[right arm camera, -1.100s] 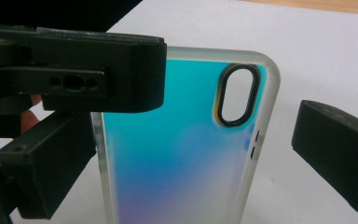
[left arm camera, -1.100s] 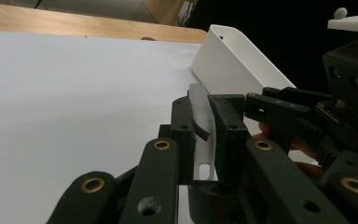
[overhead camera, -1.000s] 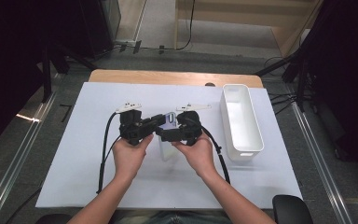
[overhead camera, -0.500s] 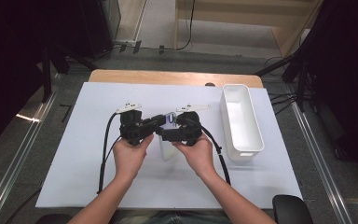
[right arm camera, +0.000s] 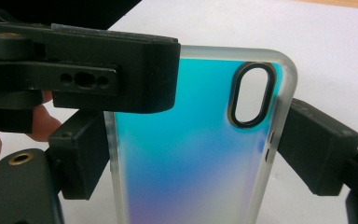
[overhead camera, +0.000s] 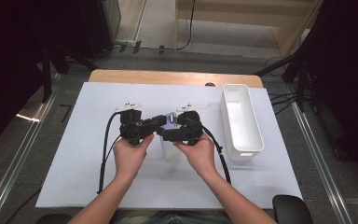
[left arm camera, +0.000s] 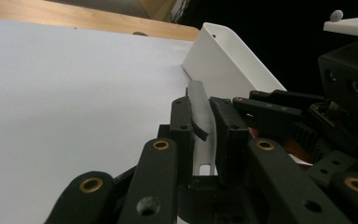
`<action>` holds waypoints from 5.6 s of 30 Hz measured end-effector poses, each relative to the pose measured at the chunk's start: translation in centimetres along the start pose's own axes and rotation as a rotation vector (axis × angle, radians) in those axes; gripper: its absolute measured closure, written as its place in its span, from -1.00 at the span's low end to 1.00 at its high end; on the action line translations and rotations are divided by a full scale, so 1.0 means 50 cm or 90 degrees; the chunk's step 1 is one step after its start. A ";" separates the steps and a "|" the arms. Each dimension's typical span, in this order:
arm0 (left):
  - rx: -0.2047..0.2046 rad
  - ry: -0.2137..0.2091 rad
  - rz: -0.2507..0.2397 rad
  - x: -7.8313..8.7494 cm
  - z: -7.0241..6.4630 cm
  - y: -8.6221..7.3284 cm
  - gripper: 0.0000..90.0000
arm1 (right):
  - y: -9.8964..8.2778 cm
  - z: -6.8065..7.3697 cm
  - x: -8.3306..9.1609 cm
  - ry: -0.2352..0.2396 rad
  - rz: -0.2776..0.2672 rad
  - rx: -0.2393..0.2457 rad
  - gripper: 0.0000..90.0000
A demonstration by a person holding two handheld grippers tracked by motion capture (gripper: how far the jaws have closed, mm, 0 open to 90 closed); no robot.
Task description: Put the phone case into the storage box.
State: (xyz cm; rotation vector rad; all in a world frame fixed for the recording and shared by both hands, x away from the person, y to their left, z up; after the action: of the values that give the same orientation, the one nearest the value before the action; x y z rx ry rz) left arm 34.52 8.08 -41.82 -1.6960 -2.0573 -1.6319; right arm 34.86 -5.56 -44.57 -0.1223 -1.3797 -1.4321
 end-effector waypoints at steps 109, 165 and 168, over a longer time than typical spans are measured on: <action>-0.158 -0.079 0.216 0.065 0.115 -0.103 -0.28 | -0.018 -0.028 0.082 0.153 0.096 0.122 -0.67; -0.180 -0.031 0.252 0.122 0.151 -0.192 -0.35 | 0.010 -0.100 0.180 0.111 0.062 0.080 -0.67; -0.177 -0.034 0.253 0.122 0.151 -0.191 -0.35 | 0.011 -0.106 0.188 0.105 0.059 0.078 -0.67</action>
State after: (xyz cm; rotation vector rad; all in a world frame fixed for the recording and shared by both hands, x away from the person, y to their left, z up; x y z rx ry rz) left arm 29.30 18.91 -48.18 -2.0836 -1.4285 -1.8060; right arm 34.51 -15.03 -39.37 0.0111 -1.3052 -1.2498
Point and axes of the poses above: each handheld gripper's, and its own axes: x roughly backward along the jaws, y roughly out of its top, z roughly to its left, the point moved 4 cm from there along -x, roughly forward along the jaws, and after that the axes turned 10 degrees about z, right-handed, at the moved point
